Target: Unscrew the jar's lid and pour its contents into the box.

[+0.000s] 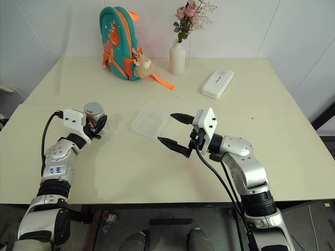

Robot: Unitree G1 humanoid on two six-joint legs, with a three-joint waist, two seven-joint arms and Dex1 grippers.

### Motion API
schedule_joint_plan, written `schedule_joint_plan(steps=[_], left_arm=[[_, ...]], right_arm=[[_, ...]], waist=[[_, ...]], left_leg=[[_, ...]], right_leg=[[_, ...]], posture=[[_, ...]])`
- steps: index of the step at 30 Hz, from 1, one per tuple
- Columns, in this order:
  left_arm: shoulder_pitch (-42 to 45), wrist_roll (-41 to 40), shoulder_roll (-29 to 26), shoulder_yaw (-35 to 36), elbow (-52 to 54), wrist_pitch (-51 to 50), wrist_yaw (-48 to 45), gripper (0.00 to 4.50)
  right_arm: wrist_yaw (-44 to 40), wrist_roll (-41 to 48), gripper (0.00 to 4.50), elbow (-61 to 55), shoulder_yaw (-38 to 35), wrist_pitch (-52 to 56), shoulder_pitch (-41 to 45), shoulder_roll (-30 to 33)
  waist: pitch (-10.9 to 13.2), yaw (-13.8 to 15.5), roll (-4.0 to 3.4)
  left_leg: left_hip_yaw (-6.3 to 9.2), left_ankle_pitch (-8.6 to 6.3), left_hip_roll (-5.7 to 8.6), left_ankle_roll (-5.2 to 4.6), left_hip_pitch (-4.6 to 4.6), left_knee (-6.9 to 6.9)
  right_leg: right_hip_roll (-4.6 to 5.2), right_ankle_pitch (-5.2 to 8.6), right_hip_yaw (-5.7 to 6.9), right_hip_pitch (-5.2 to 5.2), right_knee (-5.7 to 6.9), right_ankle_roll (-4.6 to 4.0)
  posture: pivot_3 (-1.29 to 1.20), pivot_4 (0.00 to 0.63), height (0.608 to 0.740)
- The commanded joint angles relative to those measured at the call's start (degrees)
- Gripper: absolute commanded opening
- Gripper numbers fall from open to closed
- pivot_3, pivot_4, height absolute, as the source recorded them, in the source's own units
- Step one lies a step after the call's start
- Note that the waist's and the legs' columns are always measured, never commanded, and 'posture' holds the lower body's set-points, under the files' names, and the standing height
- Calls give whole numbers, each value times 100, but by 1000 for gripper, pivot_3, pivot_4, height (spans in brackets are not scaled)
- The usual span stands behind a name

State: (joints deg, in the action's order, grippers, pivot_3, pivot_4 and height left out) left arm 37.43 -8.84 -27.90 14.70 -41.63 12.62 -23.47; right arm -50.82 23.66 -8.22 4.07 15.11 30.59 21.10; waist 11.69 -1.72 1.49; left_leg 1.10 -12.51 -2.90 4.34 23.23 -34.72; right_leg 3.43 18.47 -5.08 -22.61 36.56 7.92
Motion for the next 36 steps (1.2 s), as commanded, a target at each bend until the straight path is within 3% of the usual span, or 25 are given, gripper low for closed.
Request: schedule_joint_plan(steps=[1, 6, 12, 21, 36], left_arm=[[-292, -494, -82, 222, 1158, -111, -272, 1932], [-1090, -1512, -405, 83, 3594, -1525, -1091, 1932], [-1625, -2402, -745, -473, 5130, -3174, -1856, 1932], [-1445, -2435, -468, -950, 5456, -3733, -1998, 1932], [-1334, -2333, -420, -971, 5409, -3672, -2134, 1932]], right_arm=[[17, 160, 4500, -246, -72, 4, 12, -19], [385, 537, 4500, -416, 15, 685, 322, -357], [875, 800, 4500, -507, 445, 1723, 1111, -1040], [847, 461, 4500, 27, 899, 1782, 1862, -1376], [676, 87, 4500, 477, 914, 1628, 1981, -1254]], waist=[[0, -11, 0], [0, -25, 1], [1, -96, 0], [1, -145, 0], [1, -159, 0]], left_leg=[[0, 0, 0, 0, 0, 1], [0, 0, -4, 2, 2, 14], [0, 3, -5, 5, -3, 11], [4, 3, -4, 2, 0, 11], [1, 2, -4, 1, 4, 40]], right_leg=[[0, 0, 0, 0, -1, 0], [0, 1, -1, -4, -2, -1], [-1, 2, -4, -7, 15, -7], [-2, 3, -2, -8, 9, -12], [-1, 6, -3, -20, -7, -16]], posture=[[0, 150, 740], [0, 150, 740], [0, 150, 740], [0, 150, 740], [0, 150, 740]])
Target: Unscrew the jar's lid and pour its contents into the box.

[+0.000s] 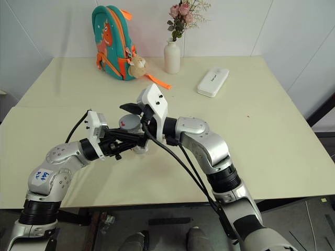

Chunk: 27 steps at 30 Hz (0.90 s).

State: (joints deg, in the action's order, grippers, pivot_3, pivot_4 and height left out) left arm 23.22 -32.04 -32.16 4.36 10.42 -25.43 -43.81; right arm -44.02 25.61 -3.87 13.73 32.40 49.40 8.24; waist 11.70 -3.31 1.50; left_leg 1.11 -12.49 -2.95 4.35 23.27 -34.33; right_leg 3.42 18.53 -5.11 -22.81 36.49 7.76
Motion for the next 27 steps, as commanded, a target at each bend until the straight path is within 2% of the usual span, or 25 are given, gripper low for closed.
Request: schedule_joint_plan(steps=[1, 10, 20, 23, 27], left_arm=[[92, -2, 6, 63, 200, 141, -104, 1932], [71, 33, -11, 82, 238, 152, -150, 1932], [51, 88, -30, 91, 201, 189, -160, 1932], [53, 112, -36, 91, 184, 202, -165, 1932], [44, 143, -44, 100, 171, 218, -167, 1932]], right_arm=[[-17, -129, 4500, 67, -54, -121, 94, 44], [-97, -376, 4500, 502, -200, -392, 219, 89], [-157, -334, 4500, 475, -273, -439, 224, 37], [-193, -301, 3865, 436, -282, -454, 202, 37], [-266, -232, 2637, 315, -299, -401, 159, 48]], waist=[[0, -1, 0], [0, -3, 0], [0, 0, 0], [0, -1, 0], [0, 2, 0]], left_leg=[[0, 0, 0, 0, 0, 0], [-1, 0, 0, 0, 0, 2], [-1, 0, 0, 0, 0, 6], [-1, 0, 0, 0, 0, 7], [-1, 0, 0, 0, 1, 7]], right_leg=[[0, 0, 0, 0, 0, 0], [0, 0, 0, -2, -1, -1], [0, 1, 0, -4, -2, -1], [0, 1, 0, -4, -2, -1], [0, 1, 0, -3, -3, -1]], posture=[[0, 150, 740], [0, 150, 740], [0, 150, 740], [0, 150, 740], [0, 150, 740]])
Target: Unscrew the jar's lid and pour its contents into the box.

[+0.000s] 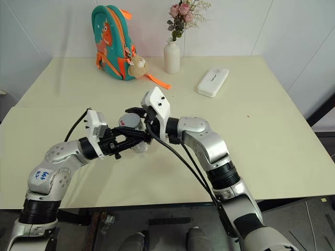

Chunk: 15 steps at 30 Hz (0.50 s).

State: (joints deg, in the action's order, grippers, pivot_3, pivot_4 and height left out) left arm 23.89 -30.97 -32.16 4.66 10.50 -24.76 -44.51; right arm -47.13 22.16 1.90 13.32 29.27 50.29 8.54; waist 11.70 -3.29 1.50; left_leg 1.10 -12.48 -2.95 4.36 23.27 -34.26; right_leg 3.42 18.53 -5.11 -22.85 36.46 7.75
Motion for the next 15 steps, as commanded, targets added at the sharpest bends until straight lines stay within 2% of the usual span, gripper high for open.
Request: schedule_joint_plan(steps=[1, 6, 10, 15], left_arm=[[-22, 37, -44, 72, 164, 154, -96, 1932], [94, 85, -113, 5, 82, 237, -255, 1932], [357, 39, -315, -194, -148, 352, -1009, 1932], [737, 21, -375, -436, -473, 341, -1710, 1932]], right_arm=[[21, 131, 2662, -282, -254, -58, 58, 26], [-362, 302, 2662, -222, -257, -44, 103, 109], [-1881, 764, 2662, 192, -283, -104, 483, 523], [-3217, 526, 2662, 1290, -20, -421, 1063, 828]], waist=[[0, -1, 0], [0, 4, 0], [1, 8, 1], [1, -13, 1]], left_leg=[[0, 0, 0, 0, 0, 0], [0, 0, 0, 0, 0, 0], [-1, 0, 1, 0, 2, 0], [-1, 0, 0, 0, -1, 0]], right_leg=[[0, 0, 0, 0, 0, 0], [0, 0, 0, 0, 0, 0], [-1, 0, 1, 0, -3, 0], [-4, 0, 1, 1, -3, 0]], posture=[[0, 150, 740], [0, 150, 740], [0, 150, 740], [0, 150, 740]])
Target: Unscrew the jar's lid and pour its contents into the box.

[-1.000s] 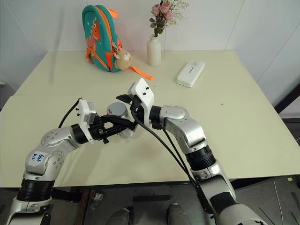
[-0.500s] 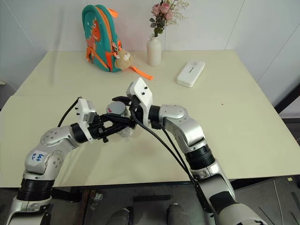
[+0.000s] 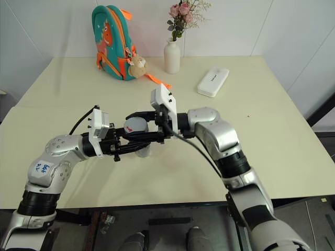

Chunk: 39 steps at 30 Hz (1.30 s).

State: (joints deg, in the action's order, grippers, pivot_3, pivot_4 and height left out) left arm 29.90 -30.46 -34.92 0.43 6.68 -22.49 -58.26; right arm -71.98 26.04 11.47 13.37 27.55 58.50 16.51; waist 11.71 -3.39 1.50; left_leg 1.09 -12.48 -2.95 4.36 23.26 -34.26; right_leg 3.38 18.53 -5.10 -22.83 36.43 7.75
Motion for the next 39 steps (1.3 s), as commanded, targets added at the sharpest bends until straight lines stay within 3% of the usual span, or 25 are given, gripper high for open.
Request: schedule_joint_plan(steps=[1, 9, 14, 20, 28, 39], left_arm=[[183, 34, -78, -39, -125, 139, -323, 1932], [33, 365, 125, -34, -17, 566, -11, 1932], [29, 101, 180, 195, -37, 643, -60, 1932], [-9, -33, 163, 389, -34, 544, -128, 1932], [-173, 74, 160, 588, 0, 558, 41, 1932], [-97, 42, 304, 515, 176, 388, 401, 1932]], right_arm=[[-845, 99, 2662, 468, -27, -338, 305, 20], [-920, -20, 2662, 788, -182, -646, 380, -119], [-869, 43, 2662, 648, -244, -527, 272, -123], [-650, 89, 4460, 599, -440, -418, 310, -137], [-349, 65, 4460, 428, -661, -499, 320, -159], [355, -34, 4460, -222, -395, -252, -12, -535]], waist=[[0, -9, 0], [0, 12, 0], [0, 9, 0], [0, 12, 0], [0, 8, 0], [0, 5, 0]], left_leg=[[0, 0, -1, 0, 0, 1], [0, -1, -3, -1, 6, 1], [0, -1, -2, 0, 4, -3], [1, 0, -2, 1, 4, -6], [0, 0, -3, 1, 4, -6], [0, 0, -3, 1, 5, -6]], right_leg=[[-2, 0, 0, 0, 0, 0], [0, 7, -1, -5, -2, 0], [0, 7, -1, -5, 6, 0], [0, 7, -1, -5, 9, 0], [0, 7, -1, -5, 8, 0], [0, 7, -1, -6, 10, 0]], posture=[[0, 150, 740], [0, 150, 740], [0, 150, 740], [0, 150, 740], [0, 150, 740], [0, 150, 740]])
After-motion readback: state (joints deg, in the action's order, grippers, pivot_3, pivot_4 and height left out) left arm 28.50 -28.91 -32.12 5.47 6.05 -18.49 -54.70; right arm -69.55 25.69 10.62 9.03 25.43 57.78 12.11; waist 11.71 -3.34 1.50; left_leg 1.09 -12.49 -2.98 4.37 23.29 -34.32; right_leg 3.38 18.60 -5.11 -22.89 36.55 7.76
